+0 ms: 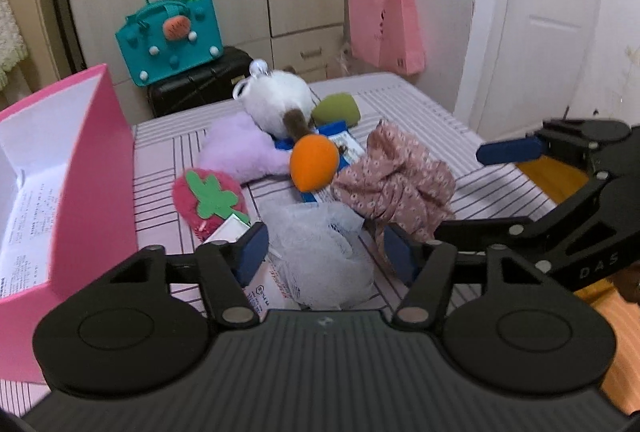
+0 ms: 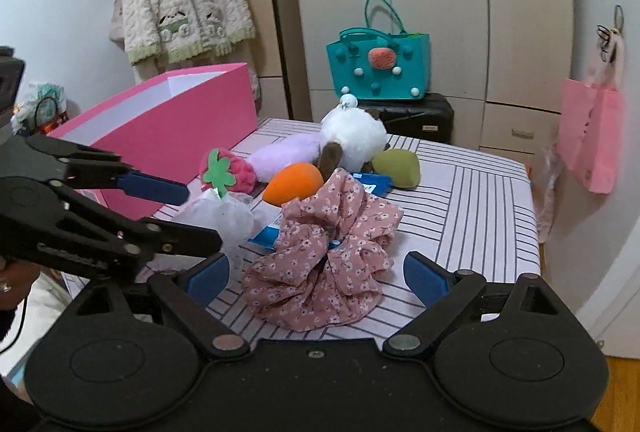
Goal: Organize soft objects
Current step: 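Grasp the pink floral scrunchie with the right tool while the left tool reaches the white mesh puff, then close the left tool on the white mesh bath puff and lift it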
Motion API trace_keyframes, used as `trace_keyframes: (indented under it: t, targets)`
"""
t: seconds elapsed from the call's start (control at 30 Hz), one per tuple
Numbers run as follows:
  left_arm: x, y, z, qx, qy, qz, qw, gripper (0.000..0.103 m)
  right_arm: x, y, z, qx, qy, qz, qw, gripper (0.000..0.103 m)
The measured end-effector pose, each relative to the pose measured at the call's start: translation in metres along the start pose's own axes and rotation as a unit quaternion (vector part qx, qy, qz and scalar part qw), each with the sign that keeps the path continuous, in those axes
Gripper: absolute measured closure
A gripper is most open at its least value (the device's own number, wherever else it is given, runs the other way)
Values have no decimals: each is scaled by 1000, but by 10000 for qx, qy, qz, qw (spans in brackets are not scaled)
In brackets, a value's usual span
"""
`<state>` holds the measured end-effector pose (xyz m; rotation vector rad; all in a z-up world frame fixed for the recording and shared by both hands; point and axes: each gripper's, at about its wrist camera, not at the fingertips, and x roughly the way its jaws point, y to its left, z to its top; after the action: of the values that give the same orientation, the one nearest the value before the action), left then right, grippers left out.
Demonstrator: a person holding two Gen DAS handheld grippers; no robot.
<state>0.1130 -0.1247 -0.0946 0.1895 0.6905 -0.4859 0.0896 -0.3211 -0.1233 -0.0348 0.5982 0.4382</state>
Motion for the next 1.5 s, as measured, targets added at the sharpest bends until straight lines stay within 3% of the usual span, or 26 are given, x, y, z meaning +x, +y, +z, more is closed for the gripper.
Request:
trace_keyframes:
  t: [0.13,0.3,0.73,0.87,0.93,0.97,1.0,1.1,1.37,1.5]
  targets:
    - [17,-1,3,237,302,64,9992,47,13,-6,2,-158,155,-82,9997,7]
    - [30,-2,3,193,628,46,9978,48,23,-8,5,-202,226,52,9995,7]
    - [38,6,-7,-163,553,171,9982,49,43,-13,5,-122,233,85,9996,7]
    - [39,3,-10,-134,490,261,9984,49,49,-18,2,58,289,188,9994,17]
    - [38,2,-11,-105,441,284,9986,51,52,-21,0,175,331,265,9989,32]
    - [37,2,-11,-116,396,300,9987,57,53,-22,-2,212,350,281,9988,54]
    - [37,2,-11,-132,359,325,9987,64,52,-22,-3,253,307,292,9988,68]
    - [31,4,-11,-178,241,314,9991,70,47,-20,-4,364,255,318,9985,79]
    - [14,4,-11,-323,-51,6,9995,68,27,-15,-6,498,122,178,9985,83]
    - [10,10,-11,-621,-130,-197,9978,61,18,-12,-5,471,90,120,9988,84]
